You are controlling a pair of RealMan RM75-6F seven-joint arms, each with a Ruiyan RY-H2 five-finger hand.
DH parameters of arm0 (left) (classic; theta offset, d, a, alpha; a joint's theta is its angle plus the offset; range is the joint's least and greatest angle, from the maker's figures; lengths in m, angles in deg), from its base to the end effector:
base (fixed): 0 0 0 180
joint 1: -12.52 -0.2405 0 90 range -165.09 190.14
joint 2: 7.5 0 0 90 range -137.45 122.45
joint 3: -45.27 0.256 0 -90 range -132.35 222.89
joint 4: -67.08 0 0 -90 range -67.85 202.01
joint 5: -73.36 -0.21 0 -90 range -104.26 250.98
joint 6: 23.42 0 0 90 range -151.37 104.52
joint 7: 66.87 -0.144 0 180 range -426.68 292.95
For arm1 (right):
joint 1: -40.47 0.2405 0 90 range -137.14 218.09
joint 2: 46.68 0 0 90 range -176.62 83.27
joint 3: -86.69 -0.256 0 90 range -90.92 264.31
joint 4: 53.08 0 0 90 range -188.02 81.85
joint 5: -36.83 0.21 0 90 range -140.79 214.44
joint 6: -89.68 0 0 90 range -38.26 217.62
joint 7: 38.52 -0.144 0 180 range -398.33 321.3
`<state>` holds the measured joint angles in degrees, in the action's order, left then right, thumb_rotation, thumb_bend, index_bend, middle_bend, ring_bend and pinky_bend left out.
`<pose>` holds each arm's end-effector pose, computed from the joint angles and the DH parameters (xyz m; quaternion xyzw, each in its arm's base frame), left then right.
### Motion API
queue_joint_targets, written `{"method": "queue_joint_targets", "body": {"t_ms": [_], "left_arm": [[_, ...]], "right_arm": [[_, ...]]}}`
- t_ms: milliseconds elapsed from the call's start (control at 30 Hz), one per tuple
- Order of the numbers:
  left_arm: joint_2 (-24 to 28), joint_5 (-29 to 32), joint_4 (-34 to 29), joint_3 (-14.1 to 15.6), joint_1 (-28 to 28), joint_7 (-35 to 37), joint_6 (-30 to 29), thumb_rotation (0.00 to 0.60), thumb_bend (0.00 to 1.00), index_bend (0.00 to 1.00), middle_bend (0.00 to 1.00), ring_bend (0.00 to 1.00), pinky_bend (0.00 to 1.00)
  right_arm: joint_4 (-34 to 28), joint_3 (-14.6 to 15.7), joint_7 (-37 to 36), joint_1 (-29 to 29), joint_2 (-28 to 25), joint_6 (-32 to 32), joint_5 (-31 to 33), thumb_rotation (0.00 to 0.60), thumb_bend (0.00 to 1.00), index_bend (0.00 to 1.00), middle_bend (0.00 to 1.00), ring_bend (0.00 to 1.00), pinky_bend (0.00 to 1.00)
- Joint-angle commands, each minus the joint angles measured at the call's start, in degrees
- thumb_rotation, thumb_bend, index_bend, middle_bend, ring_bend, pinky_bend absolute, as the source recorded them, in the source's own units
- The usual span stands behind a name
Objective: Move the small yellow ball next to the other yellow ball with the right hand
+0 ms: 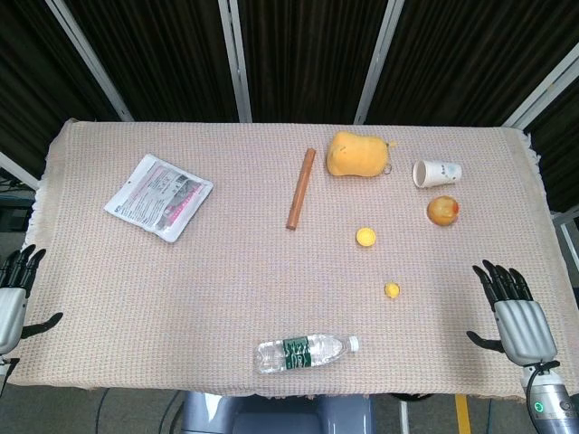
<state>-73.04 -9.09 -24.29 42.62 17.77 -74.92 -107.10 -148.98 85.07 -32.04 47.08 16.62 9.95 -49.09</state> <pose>-0.3207 0.1823 0.1523 -0.6072 -0.3682 -0.3325 0.6206 -0.3008 -0.1838 0.1424 0.6377 -0.3896 0.3453 0.5677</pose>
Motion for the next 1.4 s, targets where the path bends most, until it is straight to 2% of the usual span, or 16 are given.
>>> {"method": "queue_joint_targets", "body": {"t_ms": [33, 633, 767, 933, 1067, 1200, 1400], "left_arm": [[0.00, -0.16, 0.00, 0.05, -0.03, -0.15, -0.12, 0.600, 0.00, 0.00, 0.00, 0.00, 0.19], [-0.10, -0.05, 0.07, -0.12, 0.08, 0.31, -0.01, 0.600, 0.00, 0.00, 0.00, 0.00, 0.19], [-0.04, -0.14, -0.12, -0.10, 0.10, -0.22, -0.06, 0.600, 0.00, 0.00, 0.00, 0.00, 0.19], [0.01, -0.17, -0.37, -0.17, 0.14, -0.59, -0.18, 0.600, 0.00, 0.00, 0.00, 0.00, 0.19], [0.04, 0.07, -0.40, -0.13, 0.06, -0.44, -0.06, 0.600, 0.00, 0.00, 0.00, 0.00, 0.19], [0.08, 0.06, -0.41, -0.05, -0.03, -0.23, -0.07, 0.600, 0.00, 0.00, 0.00, 0.00, 0.19], [0.04, -0.33, -0.21, 0.17, -0.21, 0.01, -0.35, 0.600, 0.00, 0.00, 0.00, 0.00, 0.19]], "right_arm": [[0.00, 0.06, -0.13, -0.01, -0.04, 0.10, 0.03, 0.600, 0.02, 0.01, 0.00, 0.00, 0.00], [-0.22, -0.38, -0.68, 0.39, 0.40, 0.00, -0.17, 0.600, 0.02, 0.02, 0.00, 0.00, 0.00], [0.30, -1.36, -0.37, 1.37, 0.95, 0.32, -0.13, 0.600, 0.02, 0.02, 0.00, 0.00, 0.00], [-0.46, -3.75, 2.52, 3.80, 2.16, 2.88, 2.83, 0.600, 0.02, 0.05, 0.00, 0.00, 0.00], [-1.27, -6.37, 6.70, 6.20, 5.70, 4.45, 6.48, 0.600, 0.02, 0.10, 0.00, 0.00, 0.00], [2.48, -8.09, 14.14, 7.89, 12.37, 2.77, 8.37, 0.600, 0.02, 0.12, 0.00, 0.00, 0.00], [6.26, -8.40, 14.60, 8.82, 20.34, 4.44, 13.01, 0.600, 0.04, 0.14, 0.00, 0.00, 0.00]]}}
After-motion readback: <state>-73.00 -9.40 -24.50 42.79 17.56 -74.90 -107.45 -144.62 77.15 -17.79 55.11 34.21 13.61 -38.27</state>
